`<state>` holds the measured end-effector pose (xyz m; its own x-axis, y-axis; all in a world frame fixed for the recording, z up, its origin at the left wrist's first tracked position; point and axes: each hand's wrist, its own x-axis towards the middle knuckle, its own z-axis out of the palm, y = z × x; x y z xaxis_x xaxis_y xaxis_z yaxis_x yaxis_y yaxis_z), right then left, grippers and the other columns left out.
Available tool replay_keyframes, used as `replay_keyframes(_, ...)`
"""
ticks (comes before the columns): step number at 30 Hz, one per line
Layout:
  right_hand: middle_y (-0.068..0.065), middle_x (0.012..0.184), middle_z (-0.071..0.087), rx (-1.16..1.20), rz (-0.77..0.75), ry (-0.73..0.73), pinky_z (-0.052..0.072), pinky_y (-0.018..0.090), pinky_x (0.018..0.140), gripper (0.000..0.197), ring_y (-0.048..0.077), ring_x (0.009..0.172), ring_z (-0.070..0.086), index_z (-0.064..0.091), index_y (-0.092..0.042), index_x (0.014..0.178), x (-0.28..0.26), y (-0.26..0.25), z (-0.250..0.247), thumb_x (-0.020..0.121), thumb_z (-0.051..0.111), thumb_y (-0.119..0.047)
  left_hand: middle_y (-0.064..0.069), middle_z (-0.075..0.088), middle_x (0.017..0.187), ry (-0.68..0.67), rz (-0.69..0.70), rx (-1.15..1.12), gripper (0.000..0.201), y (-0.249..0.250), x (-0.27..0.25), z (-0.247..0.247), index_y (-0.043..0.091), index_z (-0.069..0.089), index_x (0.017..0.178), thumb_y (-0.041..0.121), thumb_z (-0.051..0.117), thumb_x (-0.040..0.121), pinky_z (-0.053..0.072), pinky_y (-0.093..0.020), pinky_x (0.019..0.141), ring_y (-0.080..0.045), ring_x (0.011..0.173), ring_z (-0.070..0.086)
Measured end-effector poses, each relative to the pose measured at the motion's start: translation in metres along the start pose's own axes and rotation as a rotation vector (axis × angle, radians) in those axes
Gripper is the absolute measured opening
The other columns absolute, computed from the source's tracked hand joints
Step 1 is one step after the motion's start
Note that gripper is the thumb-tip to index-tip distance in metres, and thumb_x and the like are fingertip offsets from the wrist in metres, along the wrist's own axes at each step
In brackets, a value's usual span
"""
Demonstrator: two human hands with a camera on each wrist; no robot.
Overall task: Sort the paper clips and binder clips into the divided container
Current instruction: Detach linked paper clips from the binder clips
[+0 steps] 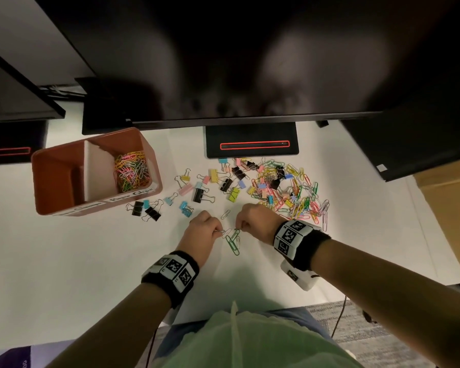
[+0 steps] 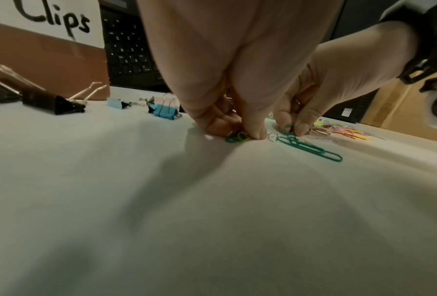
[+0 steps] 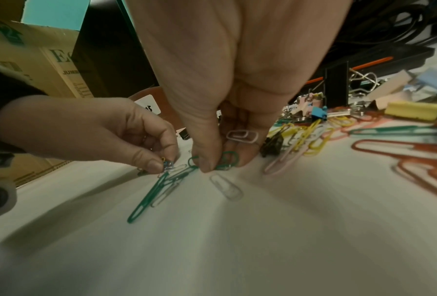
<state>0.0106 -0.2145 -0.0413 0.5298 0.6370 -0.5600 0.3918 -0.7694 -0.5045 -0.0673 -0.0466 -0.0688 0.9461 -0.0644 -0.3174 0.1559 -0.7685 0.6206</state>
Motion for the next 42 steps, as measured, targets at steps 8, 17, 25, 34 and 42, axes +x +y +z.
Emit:
replay_keyframes(8,0.012,0.107,0.062,0.062,-0.101,0.070,0.048,0.034,0.087,0.018,0.028,0.098,0.059,0.070,-0.005,0.100,0.004,-0.003,-0.011,0.085,0.059,-0.004,-0.004,0.060,0.082,-0.009,0.056,-0.052,0.004,-0.004,0.000,-0.018,0.006,0.062,0.086,0.009,0.061,0.084,0.049,-0.035,0.074,-0.019,0.080,0.054)
replay_keyframes(17,0.014,0.106,0.059,-0.070,-0.127,0.008,0.048,0.040,0.085,0.020,0.032,0.099,0.056,0.065,-0.005,0.097,0.029,-0.019,-0.009,0.083,0.053,0.003,0.001,0.064,0.082,-0.064,-0.055,-0.145,0.019,-0.020,-0.016,-0.055,0.013,0.063,0.100,0.011,0.067,0.081,0.049,-0.017,0.075,-0.010,0.077,0.060)
replay_keyframes(25,0.013,0.111,0.060,-0.065,0.006,-0.055,0.047,0.036,0.086,0.024,0.029,0.101,0.056,0.061,-0.009,0.107,0.024,-0.018,-0.009,0.088,0.048,-0.002,-0.008,0.057,0.092,-0.085,-0.031,0.039,0.011,-0.013,-0.012,-0.021,0.005,0.063,0.093,0.012,0.062,0.084,0.044,-0.029,0.075,-0.021,0.085,0.052)
replay_keyframes(34,0.015,0.117,0.055,-0.247,0.007,-0.044,0.046,0.035,0.087,0.029,0.031,0.107,0.056,0.058,-0.006,0.114,0.020,-0.025,-0.001,0.092,0.039,0.001,-0.010,0.056,0.091,-0.096,0.039,0.178,0.005,-0.017,-0.012,-0.011,0.006,0.057,0.088,0.005,0.053,0.087,0.041,-0.032,0.067,-0.026,0.085,0.052)
replay_keyframes(42,0.012,0.115,0.059,-0.156,0.029,-0.050,0.046,0.034,0.084,0.027,0.029,0.104,0.057,0.060,-0.010,0.110,0.013,-0.025,-0.004,0.092,0.042,-0.002,-0.005,0.060,0.084,-0.014,0.074,0.005,0.004,-0.013,-0.016,-0.044,0.008,0.059,0.087,0.011,0.057,0.087,0.044,-0.027,0.069,-0.018,0.079,0.053)
